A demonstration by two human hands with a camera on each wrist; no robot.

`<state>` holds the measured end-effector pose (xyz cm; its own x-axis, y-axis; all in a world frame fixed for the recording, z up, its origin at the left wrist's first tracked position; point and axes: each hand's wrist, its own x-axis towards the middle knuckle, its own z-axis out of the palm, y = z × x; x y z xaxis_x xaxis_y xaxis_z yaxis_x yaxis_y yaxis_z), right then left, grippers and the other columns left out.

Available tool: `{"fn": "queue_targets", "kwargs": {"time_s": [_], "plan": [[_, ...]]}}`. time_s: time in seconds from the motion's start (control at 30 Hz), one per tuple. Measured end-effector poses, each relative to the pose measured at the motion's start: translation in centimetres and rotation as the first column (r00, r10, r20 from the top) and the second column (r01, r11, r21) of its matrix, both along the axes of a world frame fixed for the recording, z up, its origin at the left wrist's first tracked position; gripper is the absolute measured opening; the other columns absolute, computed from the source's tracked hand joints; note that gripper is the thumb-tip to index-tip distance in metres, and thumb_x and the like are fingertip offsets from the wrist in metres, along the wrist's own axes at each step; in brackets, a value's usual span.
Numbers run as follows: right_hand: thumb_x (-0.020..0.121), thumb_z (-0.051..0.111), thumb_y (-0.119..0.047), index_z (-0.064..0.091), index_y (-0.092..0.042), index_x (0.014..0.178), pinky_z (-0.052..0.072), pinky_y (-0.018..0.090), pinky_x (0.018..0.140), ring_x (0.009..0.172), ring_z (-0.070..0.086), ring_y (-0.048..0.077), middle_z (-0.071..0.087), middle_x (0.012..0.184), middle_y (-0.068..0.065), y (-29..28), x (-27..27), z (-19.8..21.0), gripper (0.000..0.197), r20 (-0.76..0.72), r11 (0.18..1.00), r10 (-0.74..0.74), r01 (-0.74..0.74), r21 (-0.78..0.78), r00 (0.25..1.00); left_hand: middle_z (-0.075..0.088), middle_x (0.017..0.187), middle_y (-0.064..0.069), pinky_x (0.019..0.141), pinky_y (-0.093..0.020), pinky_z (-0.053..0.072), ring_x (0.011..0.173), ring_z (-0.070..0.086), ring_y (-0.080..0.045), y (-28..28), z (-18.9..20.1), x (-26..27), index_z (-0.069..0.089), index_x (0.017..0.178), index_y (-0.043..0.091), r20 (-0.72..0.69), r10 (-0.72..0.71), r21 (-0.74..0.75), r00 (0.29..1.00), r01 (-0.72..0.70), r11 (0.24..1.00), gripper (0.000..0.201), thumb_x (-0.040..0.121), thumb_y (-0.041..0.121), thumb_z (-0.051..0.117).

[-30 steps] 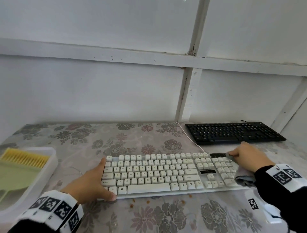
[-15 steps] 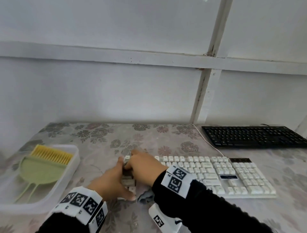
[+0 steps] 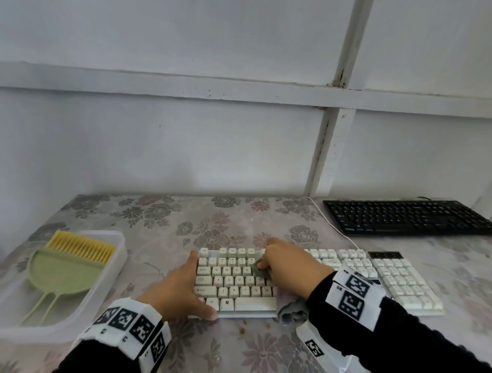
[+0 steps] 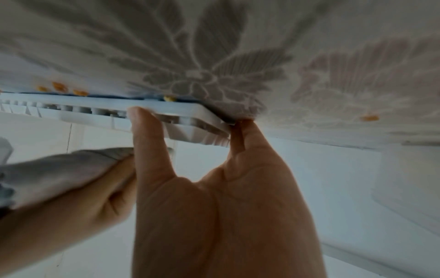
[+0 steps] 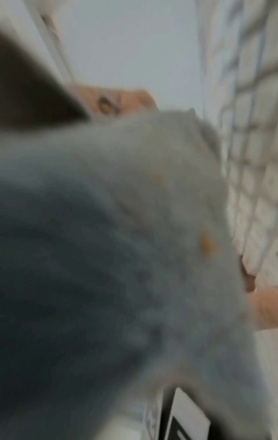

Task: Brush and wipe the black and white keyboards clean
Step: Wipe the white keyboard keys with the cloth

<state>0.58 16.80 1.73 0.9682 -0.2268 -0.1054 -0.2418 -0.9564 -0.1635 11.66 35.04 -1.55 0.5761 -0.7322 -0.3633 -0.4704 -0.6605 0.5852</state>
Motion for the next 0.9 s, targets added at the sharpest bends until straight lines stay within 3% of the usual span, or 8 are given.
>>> {"fn": "queue_targets", "kwargs": {"time_s": [0.13, 0.27, 0.3, 0.4, 0.53, 0.7, 0.83, 0.9], "plan": [[0.09, 0.054, -0.015, 0.069, -0.005, 0.082, 0.029, 0.021, 0.053, 0.064, 0.043, 0.019, 0.035, 0.082, -0.003, 2.7, 2.1, 1.3, 0.019, 0.087, 0.993, 0.094, -0.1, 0.063, 0.992, 0.049, 0.13, 0.005, 0.095, -0.021, 0.041, 0.114, 0.049, -0.012, 0.0, -0.3, 0.4, -0.011, 0.146, 0.019, -0.026, 0.011, -0.041, 1.0, -0.012, 0.999, 0.126, 0.063, 0.031, 0.083], [0.093, 0.049, -0.009, 0.069, -0.006, 0.108, 0.031, 0.028, 0.059, 0.075, 0.04, 0.023, 0.036, 0.093, 0.005, 6.4, 5.6, 0.0, 0.025, 0.083, 0.976, 0.208, -0.212, 0.049, 0.975, 0.051, 0.13, 0.006, 0.095, -0.025, 0.046, 0.116, 0.051, -0.011, 0.1, -0.8, 1.0, -0.012, 0.147, 0.016, -0.056, -0.008, -0.082, 0.998, 0.003, 0.997, 0.131, 0.06, 0.03, 0.085], [0.093, 0.046, -0.006, 0.068, -0.005, 0.11, 0.032, 0.029, 0.063, 0.077, 0.04, 0.024, 0.035, 0.095, 0.006, 6.6, 5.9, -0.4, 0.027, 0.059, 0.978, 0.201, -0.203, 0.041, 0.978, 0.05, 0.132, 0.005, 0.097, -0.026, 0.045, 0.119, 0.05, -0.011, 0.1, -0.8, 1.0, -0.015, 0.147, 0.015, -0.058, -0.009, -0.084, 0.998, 0.004, 0.996, 0.132, 0.061, 0.029, 0.085], [0.092, 0.048, -0.009, 0.069, 0.0, 0.104, 0.03, 0.027, 0.055, 0.075, 0.042, 0.024, 0.036, 0.094, 0.005, 5.5, 5.3, -1.1, 0.025, 0.062, 0.985, 0.155, -0.159, 0.072, 0.986, 0.048, 0.133, 0.006, 0.096, -0.021, 0.042, 0.119, 0.048, -0.011, 0.1, -0.4, 0.6, -0.019, 0.146, 0.015, -0.043, 0.004, -0.057, 0.999, -0.006, 0.998, 0.132, 0.064, 0.029, 0.083], [0.091, 0.055, -0.021, 0.069, 0.002, 0.093, 0.026, 0.015, 0.053, 0.06, 0.038, 0.01, 0.039, 0.08, -0.002, 1.7, 2.6, -1.2, 0.027, 0.038, 0.991, 0.044, -0.048, 0.126, 0.998, 0.045, 0.133, 0.006, 0.101, -0.022, 0.036, 0.118, 0.045, -0.012, 0.0, -0.1, 0.3, -0.014, 0.146, 0.019, -0.02, 0.016, -0.023, 1.0, -0.017, 1.0, 0.128, 0.063, 0.032, 0.083], [0.091, 0.053, -0.016, 0.07, -0.002, 0.094, 0.035, 0.024, 0.066, 0.074, 0.046, 0.023, 0.041, 0.092, 0.003, 0.6, 1.2, -0.1, 0.022, 0.014, 1.0, 0.015, -0.015, 0.021, 1.0, 0.043, 0.138, 0.006, 0.106, -0.027, 0.035, 0.122, 0.044, -0.013, 0.0, -0.2, 0.2, -0.014, 0.147, 0.022, -0.028, 0.022, -0.019, 0.999, -0.023, 1.0, 0.132, 0.06, 0.034, 0.084], [0.091, 0.056, -0.015, 0.073, -0.01, 0.098, 0.035, 0.026, 0.059, 0.07, 0.044, 0.019, 0.037, 0.09, 0.001, 4.4, 3.9, 0.4, 0.019, 0.11, 0.983, 0.143, -0.154, 0.095, 0.984, 0.046, 0.135, 0.005, 0.097, -0.019, 0.037, 0.119, 0.047, -0.012, 0.0, -0.2, 0.2, -0.021, 0.145, 0.016, -0.051, 0.034, -0.052, 0.998, -0.037, 0.998, 0.134, 0.063, 0.028, 0.084], [0.093, 0.051, -0.012, 0.071, -0.013, 0.108, 0.034, 0.029, 0.067, 0.078, 0.046, 0.026, 0.034, 0.093, 0.003, 6.1, 5.0, -0.3, 0.026, 0.078, 0.974, 0.211, -0.217, 0.071, 0.974, 0.042, 0.141, 0.004, 0.1, -0.02, 0.038, 0.125, 0.045, -0.012, 0.1, -0.3, 0.3, -0.028, 0.142, 0.013, -0.072, 0.036, -0.062, 0.997, -0.04, 0.997, 0.136, 0.064, 0.025, 0.084]]}}
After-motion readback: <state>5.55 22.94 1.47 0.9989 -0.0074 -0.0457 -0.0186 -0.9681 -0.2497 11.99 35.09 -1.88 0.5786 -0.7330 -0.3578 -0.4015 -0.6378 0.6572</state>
